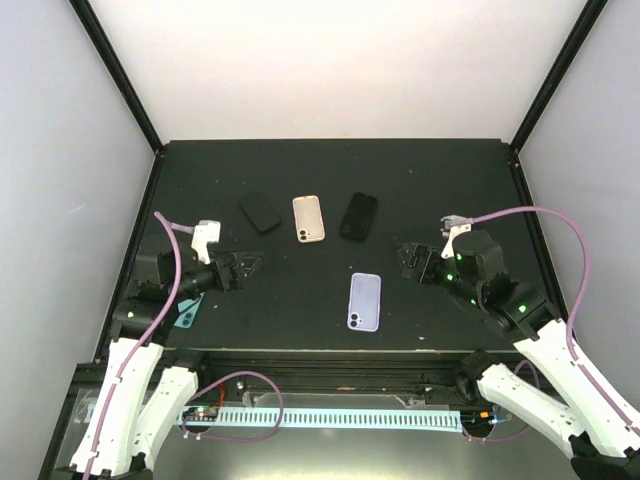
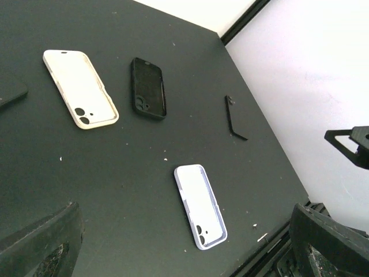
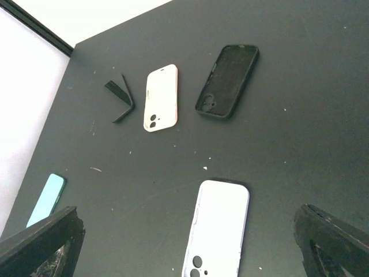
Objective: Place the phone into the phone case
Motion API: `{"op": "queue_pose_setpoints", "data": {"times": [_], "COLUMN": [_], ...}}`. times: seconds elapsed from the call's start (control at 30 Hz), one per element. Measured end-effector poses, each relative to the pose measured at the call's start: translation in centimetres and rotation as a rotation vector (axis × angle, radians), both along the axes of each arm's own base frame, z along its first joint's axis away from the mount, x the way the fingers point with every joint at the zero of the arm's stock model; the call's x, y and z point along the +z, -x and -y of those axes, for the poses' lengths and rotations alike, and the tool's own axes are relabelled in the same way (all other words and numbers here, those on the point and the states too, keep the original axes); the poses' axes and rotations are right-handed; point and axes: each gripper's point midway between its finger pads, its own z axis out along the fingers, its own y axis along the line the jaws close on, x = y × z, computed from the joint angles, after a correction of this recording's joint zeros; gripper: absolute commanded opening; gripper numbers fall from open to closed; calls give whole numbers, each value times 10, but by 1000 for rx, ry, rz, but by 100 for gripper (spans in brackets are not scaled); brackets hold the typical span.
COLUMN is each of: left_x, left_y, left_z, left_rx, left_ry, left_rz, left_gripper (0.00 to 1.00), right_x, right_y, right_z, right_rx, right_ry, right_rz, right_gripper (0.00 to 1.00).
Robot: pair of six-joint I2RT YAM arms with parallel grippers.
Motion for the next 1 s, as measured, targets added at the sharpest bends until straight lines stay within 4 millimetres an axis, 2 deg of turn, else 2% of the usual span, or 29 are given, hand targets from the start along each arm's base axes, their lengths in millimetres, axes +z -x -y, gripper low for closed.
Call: {"op": "queue_pose_setpoints", "data": {"times": [0.2,0.5,0.6,0.7,0.87,1.0], "left_x": [2,-7,-8,-8,-10,-12], "left_y": [-2,-8,-8,-8,-5,-2], "left_z": [1,0,0,0,-1,-5], "left_rx": [-2,14,13,7,-2,10], "left_ry": [8,11,8,-3,-41,-62], "left_rz": [5,-46,-48,-38,-16,12], "left_gripper": [99,99,99,99,99,99], "right_x": [-12,-23,-39,-64,-105,-121], "right_y": [-7,-34,-48,-63,-88,-104], "right_z": [6,29,35,44,74,103], "right_rx": [-35,-131,-160,-188,-272,-348], "right_ry": [64,305,378,442,508,513], "right_rz": [-19,-22,-69,-146,-283,-335], "right_gripper": [100,100,99,94,84,83]}}
